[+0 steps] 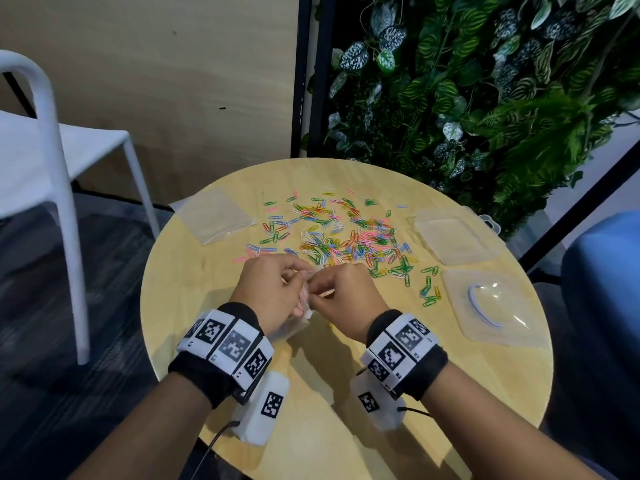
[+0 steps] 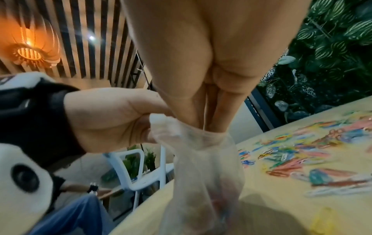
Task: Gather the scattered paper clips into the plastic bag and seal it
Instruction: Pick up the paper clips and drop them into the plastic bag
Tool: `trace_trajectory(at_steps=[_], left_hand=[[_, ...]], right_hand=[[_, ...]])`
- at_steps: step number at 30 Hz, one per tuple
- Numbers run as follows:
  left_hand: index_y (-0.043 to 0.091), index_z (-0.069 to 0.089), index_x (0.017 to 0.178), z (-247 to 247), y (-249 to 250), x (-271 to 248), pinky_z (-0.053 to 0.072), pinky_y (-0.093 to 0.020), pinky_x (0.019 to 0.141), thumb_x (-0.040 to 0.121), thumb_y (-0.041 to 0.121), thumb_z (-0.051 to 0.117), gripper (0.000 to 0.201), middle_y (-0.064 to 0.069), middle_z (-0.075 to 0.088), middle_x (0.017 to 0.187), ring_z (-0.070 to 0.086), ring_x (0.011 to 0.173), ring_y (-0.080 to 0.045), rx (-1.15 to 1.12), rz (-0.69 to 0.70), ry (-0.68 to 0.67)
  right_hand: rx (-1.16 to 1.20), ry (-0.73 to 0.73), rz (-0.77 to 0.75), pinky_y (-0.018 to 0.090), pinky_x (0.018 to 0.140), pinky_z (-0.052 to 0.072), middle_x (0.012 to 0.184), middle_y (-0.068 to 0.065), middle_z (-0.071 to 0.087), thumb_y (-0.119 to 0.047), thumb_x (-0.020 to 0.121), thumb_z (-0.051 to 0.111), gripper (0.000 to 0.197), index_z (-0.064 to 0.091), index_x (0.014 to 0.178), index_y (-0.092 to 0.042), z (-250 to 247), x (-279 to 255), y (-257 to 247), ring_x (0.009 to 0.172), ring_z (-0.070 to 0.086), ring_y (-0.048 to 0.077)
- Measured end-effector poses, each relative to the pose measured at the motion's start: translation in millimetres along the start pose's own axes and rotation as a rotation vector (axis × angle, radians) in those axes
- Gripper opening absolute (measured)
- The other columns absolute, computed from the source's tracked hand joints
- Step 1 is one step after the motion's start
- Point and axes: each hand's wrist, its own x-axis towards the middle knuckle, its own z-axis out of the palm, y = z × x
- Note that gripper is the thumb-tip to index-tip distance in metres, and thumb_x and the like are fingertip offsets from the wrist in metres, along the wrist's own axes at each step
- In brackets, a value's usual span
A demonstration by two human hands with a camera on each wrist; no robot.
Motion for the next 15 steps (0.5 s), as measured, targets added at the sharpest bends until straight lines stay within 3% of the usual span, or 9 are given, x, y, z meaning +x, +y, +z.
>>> trace_trajectory(at_steps=[3,5,7,9,10,13,15], left_hand=[[0.014,0.075,0.099,-7,-3,1,0.062,-0.035,0.056,0.094,0.011,0.062,0.013,-0.003,0.068,0.073,0.070,0.049,-0.022,-0.031,-0.007,0.021],[0.014,0.075,0.098,-16,-7,3,0.061,-0.029,0.053,0.094,0.009,0.062,0.015,-0.004,0.069,0.078,0.070,0.048,-0.020,-0.038,-0.005,0.048],[0.017,0.075,0.095,-26,-12,4,0.056,-0.023,0.047,0.094,0.008,0.061,0.017,-0.005,0.068,0.077,0.069,0.046,-0.019,-0.036,-0.008,0.077],[0.017,0.076,0.094,-38,-15,4,0.056,-0.023,0.046,0.094,0.007,0.061,0.018,-0.003,0.067,0.075,0.068,0.045,-0.018,-0.049,-0.017,0.093],[0.016,0.076,0.095,-46,-16,4,0.057,-0.023,0.047,0.094,0.007,0.060,0.018,-0.003,0.067,0.076,0.068,0.045,-0.017,-0.059,-0.023,0.103],[0.016,0.075,0.093,-63,-20,3,0.058,-0.024,0.047,0.094,0.005,0.059,0.019,-0.006,0.068,0.075,0.068,0.046,-0.017,-0.077,-0.037,0.120],[0.017,0.074,0.092,-70,-22,3,0.057,-0.023,0.046,0.094,0.005,0.059,0.020,-0.006,0.067,0.073,0.068,0.045,-0.016,-0.082,-0.040,0.134]], right_hand=[[0.186,-0.013,0.020,0.020,0.074,0.055,0.086,0.005,0.075,0.003,0.083,0.056,0.023,0.077,0.083,-0.005,-4,5,-3,0.075,0.069,0.013],[0.468,0.090,0.151,0.025,0.073,0.060,0.085,0.012,0.073,0.011,0.086,0.049,0.029,0.075,0.087,0.001,-12,12,0,0.075,0.072,0.017],[0.519,0.149,0.209,0.030,0.073,0.061,0.084,0.011,0.073,0.011,0.087,0.046,0.032,0.076,0.089,-0.002,-21,18,11,0.073,0.073,0.017],[0.266,0.111,0.196,0.032,0.085,0.058,0.100,0.004,0.074,0.001,0.091,0.050,0.031,0.076,0.101,-0.013,-25,22,32,0.083,0.070,0.008],[0.059,0.035,0.166,0.030,0.094,0.053,0.115,0.000,0.070,-0.008,0.093,0.052,0.029,0.073,0.110,-0.019,-24,24,44,0.096,0.066,0.006],[-0.402,-0.296,0.049,0.038,0.115,0.031,0.149,0.000,0.043,-0.039,0.098,0.040,0.045,0.048,0.140,-0.027,-8,31,54,0.138,0.037,0.020],[-0.592,-0.477,-0.004,0.046,0.118,0.021,0.158,0.000,0.024,-0.046,0.098,0.030,0.055,0.029,0.150,-0.028,11,40,51,0.146,0.019,0.027]])
